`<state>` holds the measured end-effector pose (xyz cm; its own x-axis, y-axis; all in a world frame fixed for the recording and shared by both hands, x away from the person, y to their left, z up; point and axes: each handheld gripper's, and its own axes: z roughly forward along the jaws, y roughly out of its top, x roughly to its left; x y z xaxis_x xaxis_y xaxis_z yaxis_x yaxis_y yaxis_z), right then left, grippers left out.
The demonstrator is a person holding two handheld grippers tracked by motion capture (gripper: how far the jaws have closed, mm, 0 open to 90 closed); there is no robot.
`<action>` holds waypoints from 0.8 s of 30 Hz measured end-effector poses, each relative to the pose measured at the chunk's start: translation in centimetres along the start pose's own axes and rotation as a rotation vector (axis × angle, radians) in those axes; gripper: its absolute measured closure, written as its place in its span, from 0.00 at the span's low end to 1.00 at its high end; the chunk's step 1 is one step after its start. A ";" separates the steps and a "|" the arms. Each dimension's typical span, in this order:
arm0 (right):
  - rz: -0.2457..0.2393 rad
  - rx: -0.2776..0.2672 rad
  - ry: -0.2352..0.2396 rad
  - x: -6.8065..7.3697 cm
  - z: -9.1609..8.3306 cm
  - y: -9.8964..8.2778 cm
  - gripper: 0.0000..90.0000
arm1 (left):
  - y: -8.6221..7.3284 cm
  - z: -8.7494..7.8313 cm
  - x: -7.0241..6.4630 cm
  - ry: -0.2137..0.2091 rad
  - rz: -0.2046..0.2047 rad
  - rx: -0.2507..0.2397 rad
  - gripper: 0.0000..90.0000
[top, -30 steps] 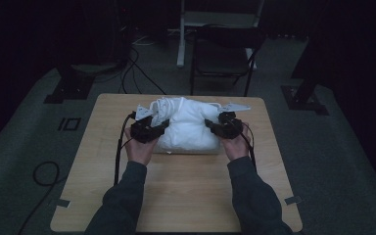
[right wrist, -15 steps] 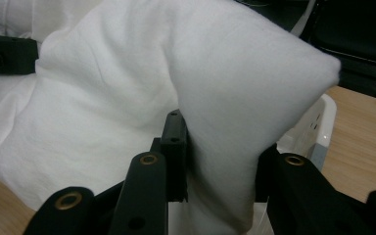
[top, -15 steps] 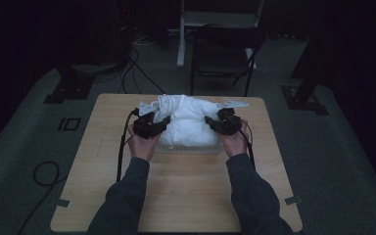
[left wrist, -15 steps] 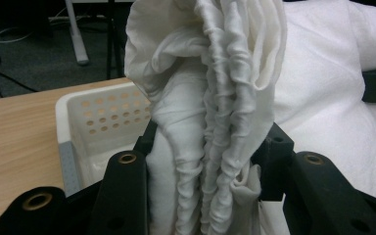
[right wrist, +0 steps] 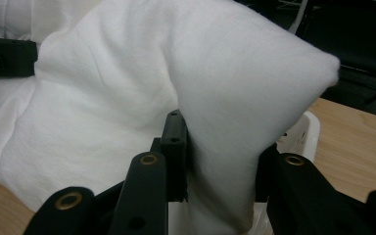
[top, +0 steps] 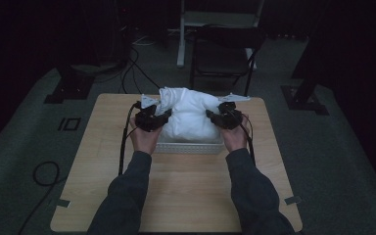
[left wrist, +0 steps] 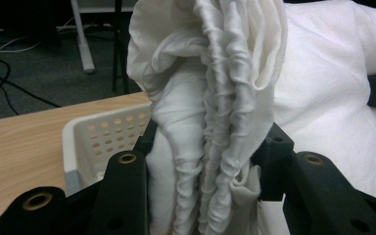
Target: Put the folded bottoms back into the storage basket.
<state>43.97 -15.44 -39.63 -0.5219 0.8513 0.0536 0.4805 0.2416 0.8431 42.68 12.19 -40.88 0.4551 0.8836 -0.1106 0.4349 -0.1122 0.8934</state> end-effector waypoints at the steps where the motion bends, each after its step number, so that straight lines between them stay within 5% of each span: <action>1: -0.002 -0.002 0.000 0.0 0.1 0.1 0.78 | 0.1 0.1 0.0 0.003 0.000 0.000 0.65; 24: 0.023 0.033 -0.010 -0.8 2.9 0.4 0.78 | 0.0 2.6 1.5 0.028 -0.028 0.038 0.65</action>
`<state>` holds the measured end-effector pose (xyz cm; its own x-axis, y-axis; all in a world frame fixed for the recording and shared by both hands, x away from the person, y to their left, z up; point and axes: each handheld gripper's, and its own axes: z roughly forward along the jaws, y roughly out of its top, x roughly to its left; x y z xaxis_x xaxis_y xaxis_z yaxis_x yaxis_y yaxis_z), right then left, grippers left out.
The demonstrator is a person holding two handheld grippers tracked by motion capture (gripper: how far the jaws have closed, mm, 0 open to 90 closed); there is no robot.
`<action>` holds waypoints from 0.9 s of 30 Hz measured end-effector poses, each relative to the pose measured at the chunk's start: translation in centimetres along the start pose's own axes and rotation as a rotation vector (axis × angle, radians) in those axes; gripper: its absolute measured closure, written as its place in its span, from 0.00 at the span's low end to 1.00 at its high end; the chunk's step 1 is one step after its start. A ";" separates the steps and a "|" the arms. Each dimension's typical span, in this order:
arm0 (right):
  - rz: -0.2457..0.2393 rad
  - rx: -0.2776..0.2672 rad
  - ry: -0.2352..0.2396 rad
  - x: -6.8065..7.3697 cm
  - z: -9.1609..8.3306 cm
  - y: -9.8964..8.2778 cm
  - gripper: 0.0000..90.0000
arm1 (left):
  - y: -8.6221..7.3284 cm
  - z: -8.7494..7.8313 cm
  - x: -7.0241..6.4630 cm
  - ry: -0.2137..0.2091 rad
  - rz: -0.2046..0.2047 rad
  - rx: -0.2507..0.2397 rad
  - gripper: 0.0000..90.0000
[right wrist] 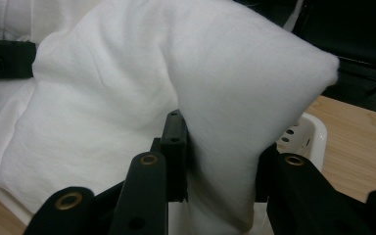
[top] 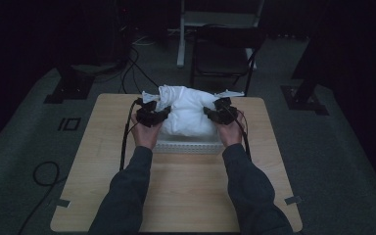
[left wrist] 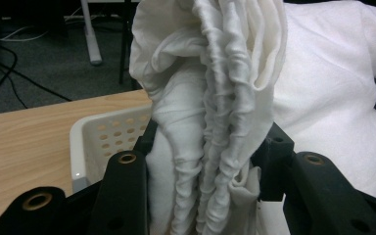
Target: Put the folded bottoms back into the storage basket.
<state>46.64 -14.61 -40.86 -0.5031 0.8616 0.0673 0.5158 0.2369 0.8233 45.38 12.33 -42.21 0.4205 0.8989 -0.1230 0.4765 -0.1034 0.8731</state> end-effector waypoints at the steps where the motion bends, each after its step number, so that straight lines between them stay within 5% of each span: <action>1: -0.002 0.001 -0.001 0.0 0.1 0.0 0.78 | 0.0 0.1 0.1 -0.001 -0.002 0.001 0.65; 27: 0.010 0.049 0.000 -0.5 2.1 -0.7 0.78 | -0.7 1.6 0.5 0.019 0.004 0.067 0.64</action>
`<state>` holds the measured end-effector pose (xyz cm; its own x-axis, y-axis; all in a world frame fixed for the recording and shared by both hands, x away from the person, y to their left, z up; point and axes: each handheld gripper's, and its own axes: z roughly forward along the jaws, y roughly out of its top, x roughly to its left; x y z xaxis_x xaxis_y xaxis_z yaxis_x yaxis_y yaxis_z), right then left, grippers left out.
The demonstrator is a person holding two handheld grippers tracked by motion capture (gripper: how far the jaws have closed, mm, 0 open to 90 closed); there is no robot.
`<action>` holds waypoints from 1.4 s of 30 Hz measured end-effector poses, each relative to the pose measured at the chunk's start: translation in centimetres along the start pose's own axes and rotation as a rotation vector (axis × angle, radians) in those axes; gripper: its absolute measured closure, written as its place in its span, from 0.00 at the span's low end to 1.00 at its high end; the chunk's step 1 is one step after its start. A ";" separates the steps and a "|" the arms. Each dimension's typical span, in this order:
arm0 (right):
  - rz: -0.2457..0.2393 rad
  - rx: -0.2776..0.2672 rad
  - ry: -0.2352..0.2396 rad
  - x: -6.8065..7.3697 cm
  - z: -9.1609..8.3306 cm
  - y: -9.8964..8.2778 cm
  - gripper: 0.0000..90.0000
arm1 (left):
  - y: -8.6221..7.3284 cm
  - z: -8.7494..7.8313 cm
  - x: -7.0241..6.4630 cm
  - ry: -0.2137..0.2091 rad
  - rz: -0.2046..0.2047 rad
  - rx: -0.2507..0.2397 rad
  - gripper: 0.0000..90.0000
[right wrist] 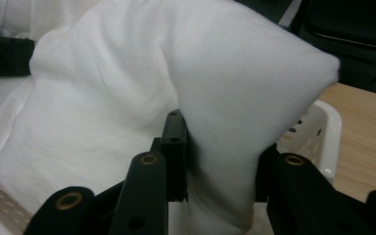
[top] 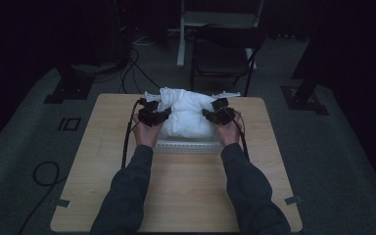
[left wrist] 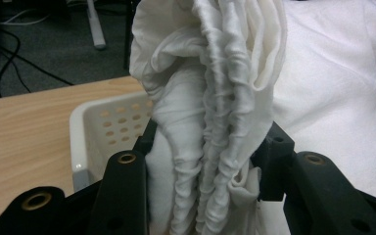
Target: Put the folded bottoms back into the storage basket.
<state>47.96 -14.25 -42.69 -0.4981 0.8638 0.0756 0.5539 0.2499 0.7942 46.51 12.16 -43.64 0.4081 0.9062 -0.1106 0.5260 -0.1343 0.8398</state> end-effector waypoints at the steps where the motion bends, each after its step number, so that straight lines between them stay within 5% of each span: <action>1: -0.002 0.004 0.000 0.0 0.1 -0.1 0.78 | -0.1 0.0 0.0 0.000 -0.002 0.002 0.64; 33: -0.031 0.169 -0.014 0.2 2.2 -3.1 0.76 | -3.9 1.7 -1.2 0.055 -0.003 0.187 0.57; 37: -0.039 0.218 -0.034 0.0 2.8 -3.4 0.65 | -4.2 1.1 -1.1 0.077 -0.025 0.163 0.52; 42: -0.033 0.190 -0.078 -0.2 2.3 -3.0 0.40 | -3.8 -0.1 -0.8 0.081 -0.003 0.132 0.48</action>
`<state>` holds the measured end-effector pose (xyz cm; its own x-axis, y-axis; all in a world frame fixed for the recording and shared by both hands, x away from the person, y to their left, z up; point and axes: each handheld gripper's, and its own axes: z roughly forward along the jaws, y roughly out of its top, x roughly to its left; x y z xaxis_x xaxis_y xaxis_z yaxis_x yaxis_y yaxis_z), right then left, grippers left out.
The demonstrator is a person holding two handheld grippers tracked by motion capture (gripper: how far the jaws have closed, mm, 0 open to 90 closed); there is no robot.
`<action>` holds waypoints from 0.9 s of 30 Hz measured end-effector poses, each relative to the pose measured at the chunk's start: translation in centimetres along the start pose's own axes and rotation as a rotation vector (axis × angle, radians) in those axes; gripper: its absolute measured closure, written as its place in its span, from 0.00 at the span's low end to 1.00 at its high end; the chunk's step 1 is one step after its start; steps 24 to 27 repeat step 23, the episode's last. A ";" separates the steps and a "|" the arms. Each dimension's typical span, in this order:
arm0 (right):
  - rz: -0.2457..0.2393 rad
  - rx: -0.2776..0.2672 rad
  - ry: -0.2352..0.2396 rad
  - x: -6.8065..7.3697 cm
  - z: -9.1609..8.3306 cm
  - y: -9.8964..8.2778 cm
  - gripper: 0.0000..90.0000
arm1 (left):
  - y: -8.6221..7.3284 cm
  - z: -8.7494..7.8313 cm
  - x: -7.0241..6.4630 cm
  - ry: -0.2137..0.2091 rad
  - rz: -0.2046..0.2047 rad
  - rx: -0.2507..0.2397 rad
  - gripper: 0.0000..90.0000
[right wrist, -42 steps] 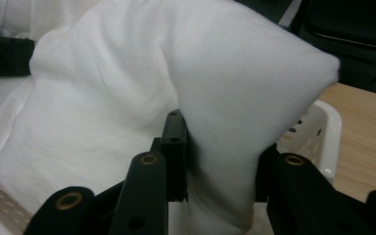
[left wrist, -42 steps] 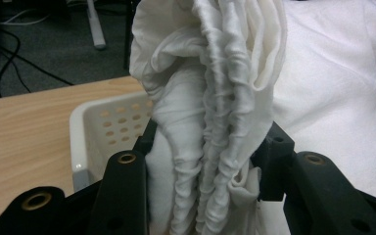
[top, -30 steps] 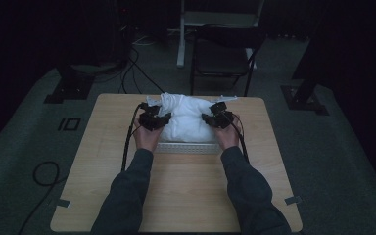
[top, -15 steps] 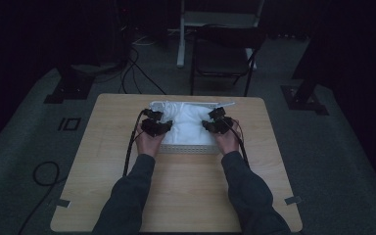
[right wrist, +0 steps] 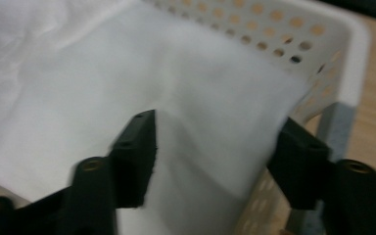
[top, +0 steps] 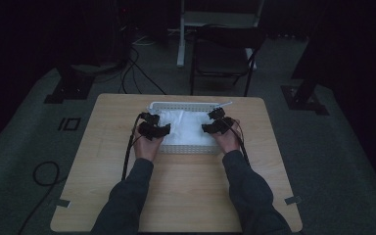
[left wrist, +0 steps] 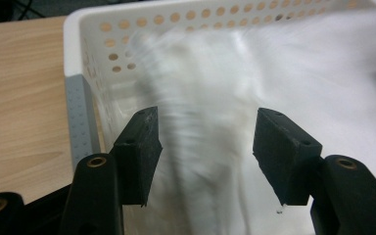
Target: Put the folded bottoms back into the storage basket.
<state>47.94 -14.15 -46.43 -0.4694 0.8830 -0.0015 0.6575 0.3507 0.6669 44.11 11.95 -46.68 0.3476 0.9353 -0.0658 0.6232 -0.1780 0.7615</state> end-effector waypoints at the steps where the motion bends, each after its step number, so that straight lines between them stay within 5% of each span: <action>1: 0.000 -0.010 -0.015 -0.1 -0.3 0.1 0.39 | 0.0 -0.2 0.0 0.004 -0.002 -0.008 0.48; 8: 0.026 -0.087 -0.051 -1.1 -2.6 0.1 0.38 | -0.3 -1.8 1.2 0.009 0.004 -0.055 0.48; 17: 0.104 -0.137 -0.058 -3.4 -4.6 -3.7 0.40 | -2.7 -3.8 4.2 0.061 -0.024 -0.094 0.47; 22: 0.198 -0.150 -0.083 -5.6 -5.0 -6.0 0.39 | -4.6 -3.8 6.3 0.116 -0.066 -0.074 0.45; 27: 0.198 -0.150 -0.083 -5.6 -5.0 -6.0 0.39 | -4.6 -3.8 6.3 0.116 -0.066 -0.074 0.45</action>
